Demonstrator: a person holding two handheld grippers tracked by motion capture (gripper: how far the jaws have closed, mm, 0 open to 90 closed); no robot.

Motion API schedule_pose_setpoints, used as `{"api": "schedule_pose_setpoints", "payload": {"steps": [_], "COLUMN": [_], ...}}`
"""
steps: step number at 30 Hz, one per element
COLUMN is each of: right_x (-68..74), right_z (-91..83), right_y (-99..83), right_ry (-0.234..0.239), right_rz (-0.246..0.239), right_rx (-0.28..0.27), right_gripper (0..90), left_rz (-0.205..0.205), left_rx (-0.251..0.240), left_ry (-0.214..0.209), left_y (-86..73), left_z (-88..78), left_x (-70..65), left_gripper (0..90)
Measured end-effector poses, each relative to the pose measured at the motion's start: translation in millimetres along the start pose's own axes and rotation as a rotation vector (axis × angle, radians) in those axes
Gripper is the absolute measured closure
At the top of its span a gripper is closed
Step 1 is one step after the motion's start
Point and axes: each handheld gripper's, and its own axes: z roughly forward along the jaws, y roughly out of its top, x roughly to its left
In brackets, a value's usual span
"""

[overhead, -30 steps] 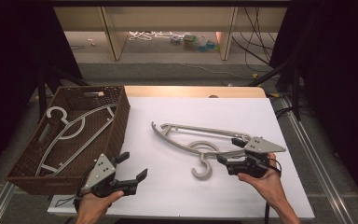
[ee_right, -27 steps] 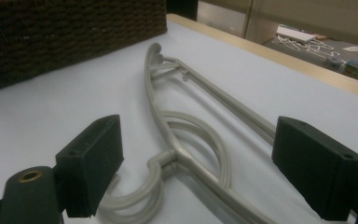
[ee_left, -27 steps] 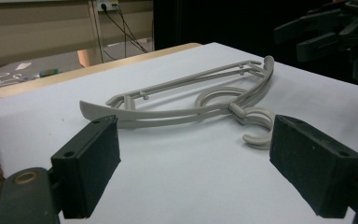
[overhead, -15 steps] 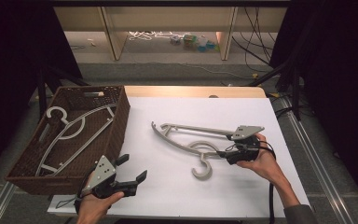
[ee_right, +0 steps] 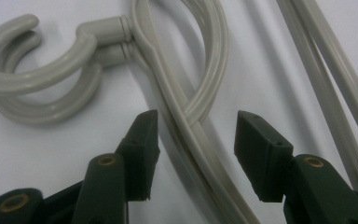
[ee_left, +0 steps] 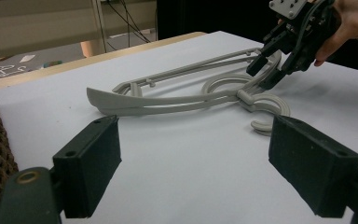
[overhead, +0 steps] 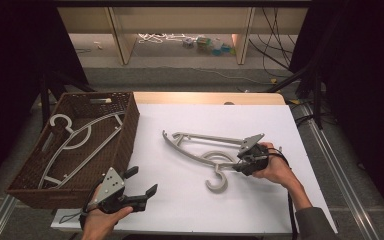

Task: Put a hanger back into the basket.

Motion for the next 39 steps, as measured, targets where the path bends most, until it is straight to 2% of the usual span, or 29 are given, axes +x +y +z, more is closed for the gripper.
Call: {"api": "schedule_pose_setpoints", "payload": {"steps": [2,5,7,11,15,16,17,20,22,26,27,29,31,39], "right_x": [-1.6,-2.8,-3.0,-4.9,-6.2,-6.6,-6.7,-6.8,-6.0,-3.9,-3.0,-2.7,-1.1,2.7], "right_z": [0.9,2.0,2.6,4.7,4.1,3.6,3.5,1.5,-0.1,-5.6,-6.6,-9.7,-10.7,-20.4], "right_y": [-1.4,-3.1,-3.4,-3.5,-2.9,-2.3,-1.3,1.5,2.5,6.0,6.7,10.0,10.8,15.1], "right_ry": [-0.004,0.011,0.026,0.045,0.056,0.055,0.063,0.090,0.073,0.084,0.082,0.105,0.114,0.088], "right_rz": [0.004,-0.009,-0.028,-0.063,-0.135,-0.155,-0.177,-0.230,-0.271,-0.316,-0.314,-0.330,-0.327,-0.344], "right_rx": [0.006,0.007,0.014,0.031,0.047,0.057,0.065,0.083,0.086,0.073,0.068,0.075,0.052,-0.039], "right_gripper": [53.0,56.2,58.0,61.6,64.9,66.0,67.9,73.6,74.4,76.9,77.8,79.5,80.1,81.8], "left_rz": [0.009,-0.002,0.009,0.004,0.005,-0.008,0.011,0.009,0.006,0.016,0.017,0.017,0.021,0.027], "left_rx": [0.006,0.008,0.010,0.010,0.015,0.018,0.018,0.031,0.034,0.034,0.036,0.037,0.033,0.039], "left_ry": [-0.001,-0.004,-0.004,-0.009,-0.011,-0.010,-0.016,-0.009,-0.012,-0.014,-0.014,-0.013,-0.016,-0.008], "left_y": [-0.2,-0.8,-0.5,-0.6,-0.7,-1.2,-1.2,-1.3,-1.4,-1.4,-1.4,-1.4,-1.7,-1.7], "left_z": [0.7,1.7,1.6,1.7,2.1,2.6,3.3,3.5,3.9,4.0,4.0,4.0,4.6,4.6], "left_x": [0.2,-1.5,-1.4,-1.6,-2.5,-3.5,-2.3,-3.2,-3.6,-3.2,-3.1,-3.3,-3.4,-3.7], "left_gripper": [16.7,16.8,16.8,17.1,17.1,17.1,17.2,17.4,17.5,17.6,17.6,17.6,17.4,17.3]}}
